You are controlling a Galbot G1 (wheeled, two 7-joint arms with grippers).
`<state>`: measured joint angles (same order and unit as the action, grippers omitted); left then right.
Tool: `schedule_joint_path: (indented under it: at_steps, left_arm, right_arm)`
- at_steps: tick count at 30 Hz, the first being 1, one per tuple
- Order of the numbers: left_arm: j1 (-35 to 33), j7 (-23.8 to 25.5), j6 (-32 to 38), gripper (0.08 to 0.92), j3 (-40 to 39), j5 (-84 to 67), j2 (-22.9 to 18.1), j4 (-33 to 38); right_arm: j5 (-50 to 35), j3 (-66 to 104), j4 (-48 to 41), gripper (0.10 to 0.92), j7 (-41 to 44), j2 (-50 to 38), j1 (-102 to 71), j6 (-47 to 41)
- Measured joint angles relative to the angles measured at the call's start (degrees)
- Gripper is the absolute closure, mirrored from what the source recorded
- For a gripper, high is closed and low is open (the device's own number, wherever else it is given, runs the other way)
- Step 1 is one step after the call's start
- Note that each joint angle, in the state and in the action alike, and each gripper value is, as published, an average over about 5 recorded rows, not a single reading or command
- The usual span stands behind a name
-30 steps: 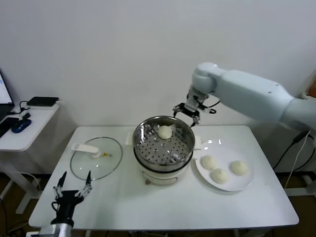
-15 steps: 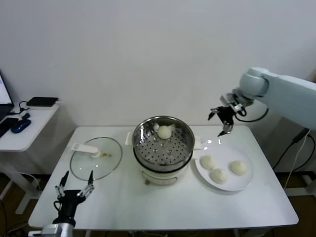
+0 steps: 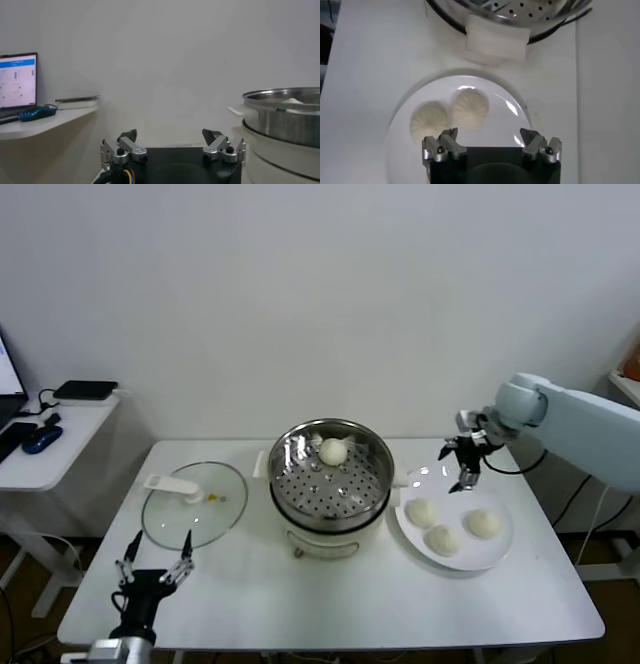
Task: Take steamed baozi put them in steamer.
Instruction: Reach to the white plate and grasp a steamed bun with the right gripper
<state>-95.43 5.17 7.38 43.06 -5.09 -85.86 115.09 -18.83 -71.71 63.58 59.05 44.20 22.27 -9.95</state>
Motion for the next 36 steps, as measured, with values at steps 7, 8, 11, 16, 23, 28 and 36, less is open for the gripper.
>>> schedule_joint_path:
  at_steps: [7,8,11,16,23,28,36]
  left_arm:
    - [-0.25,-0.04,0.17,0.177,0.27,-0.03,-0.07,-0.35]
    - [-0.29,-0.05,0.23,0.177,0.31,-0.05,-0.07,-0.41]
    - [-0.38,-0.07,0.41,0.177,0.41,-0.13,-0.08,-0.53]
    - [-0.51,-0.09,0.65,0.177,0.46,-0.21,-0.07,-0.84]
    - [-0.46,-0.11,0.72,0.177,0.35,-0.21,-0.08,-0.97]
    - [-0.46,-0.11,0.72,0.177,0.41,-0.20,-0.07,-0.98]
    - [-0.43,-0.11,0.74,0.177,0.58,-0.29,-0.02,-1.16]
  right_arm:
    - [0.80,2.15,-3.52,0.203,0.27,2.59,-4.41,-0.48]
    - [0.96,2.39,-3.95,0.203,0.31,2.94,-4.91,-0.51]
    - [1.51,3.13,-5.18,0.203,0.34,3.90,-6.26,-0.52]
    - [2.44,4.34,-7.10,0.203,0.13,5.48,-8.19,-0.41]
    - [3.46,5.50,-9.50,0.203,0.11,7.54,-10.34,-0.41]
    - [4.10,6.42,-10.89,0.203,0.13,8.58,-11.54,-0.24]
    - [4.76,7.32,-12.88,0.203,0.34,10.08,-12.76,0.22]
